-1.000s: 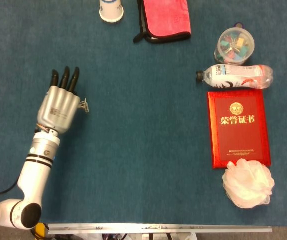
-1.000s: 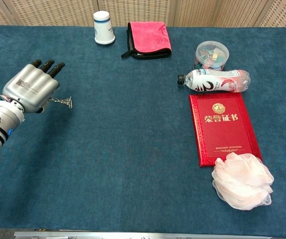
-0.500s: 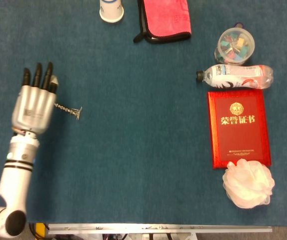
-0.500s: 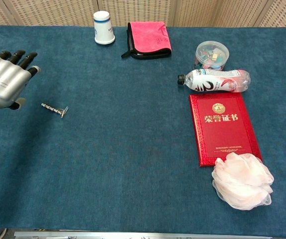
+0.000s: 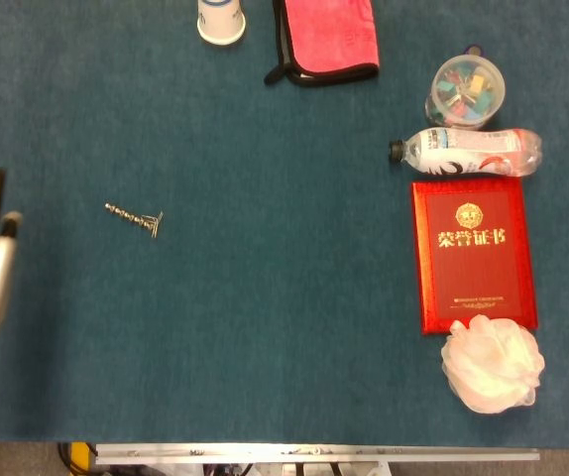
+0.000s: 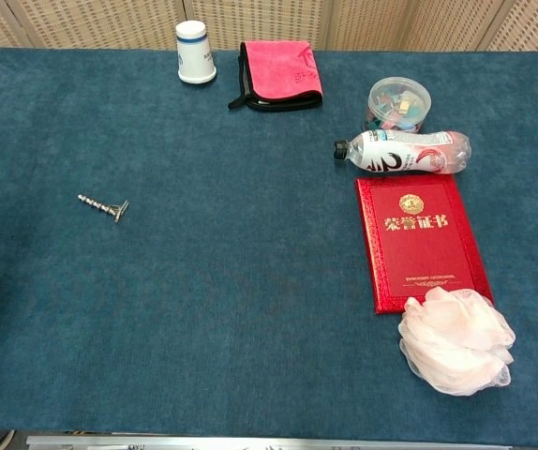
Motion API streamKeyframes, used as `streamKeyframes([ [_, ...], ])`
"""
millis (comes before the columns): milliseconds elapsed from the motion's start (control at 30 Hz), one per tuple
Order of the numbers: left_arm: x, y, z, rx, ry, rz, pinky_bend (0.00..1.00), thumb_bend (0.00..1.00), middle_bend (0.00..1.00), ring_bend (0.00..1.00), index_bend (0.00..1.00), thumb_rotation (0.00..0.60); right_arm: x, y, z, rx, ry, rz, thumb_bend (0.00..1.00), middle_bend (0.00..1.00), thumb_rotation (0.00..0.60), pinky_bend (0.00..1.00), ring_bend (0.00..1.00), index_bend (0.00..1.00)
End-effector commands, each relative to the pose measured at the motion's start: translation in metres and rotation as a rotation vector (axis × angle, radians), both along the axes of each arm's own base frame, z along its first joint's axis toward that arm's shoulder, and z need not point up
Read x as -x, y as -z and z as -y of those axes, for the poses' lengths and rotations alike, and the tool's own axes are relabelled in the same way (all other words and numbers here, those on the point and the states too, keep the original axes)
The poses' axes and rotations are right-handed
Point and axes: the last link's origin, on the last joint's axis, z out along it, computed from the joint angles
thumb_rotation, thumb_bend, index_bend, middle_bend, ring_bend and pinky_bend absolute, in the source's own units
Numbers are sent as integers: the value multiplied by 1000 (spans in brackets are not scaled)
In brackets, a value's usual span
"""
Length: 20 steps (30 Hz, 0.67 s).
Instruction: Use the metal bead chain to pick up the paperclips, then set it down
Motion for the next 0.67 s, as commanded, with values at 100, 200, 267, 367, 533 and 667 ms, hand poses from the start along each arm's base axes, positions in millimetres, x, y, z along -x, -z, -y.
streamKeyframes([
  [100, 16, -14, 23, -14, -39, 81, 141, 323, 87, 56, 368, 600, -1, 17, 7, -48, 33, -20, 350, 362, 600, 450, 321, 366],
  [200, 21, -24, 25, -50, -30, 190, 143, 323, 119, 61, 408, 600, 0, 21, 11, -58, 45, -32, 350, 362, 600, 450, 320, 366],
  [267, 26, -32, 25, -94, -11, 234, 144, 323, 132, 63, 430, 600, 0, 24, 13, -75, 52, -36, 350, 362, 600, 450, 321, 366],
  [367, 29, -40, 23, -114, 1, 245, 147, 323, 155, 70, 457, 600, 2, 27, 16, -91, 62, -43, 350, 362, 600, 450, 321, 366],
  [533, 35, -34, 18, -100, -20, 232, 149, 323, 171, 74, 465, 600, 6, 31, 20, -112, 87, -48, 350, 362, 600, 450, 321, 366],
  [667, 37, -25, 15, -59, -31, 226, 150, 323, 171, 74, 464, 600, 5, 30, 21, -118, 80, -45, 351, 362, 600, 450, 321, 366],
])
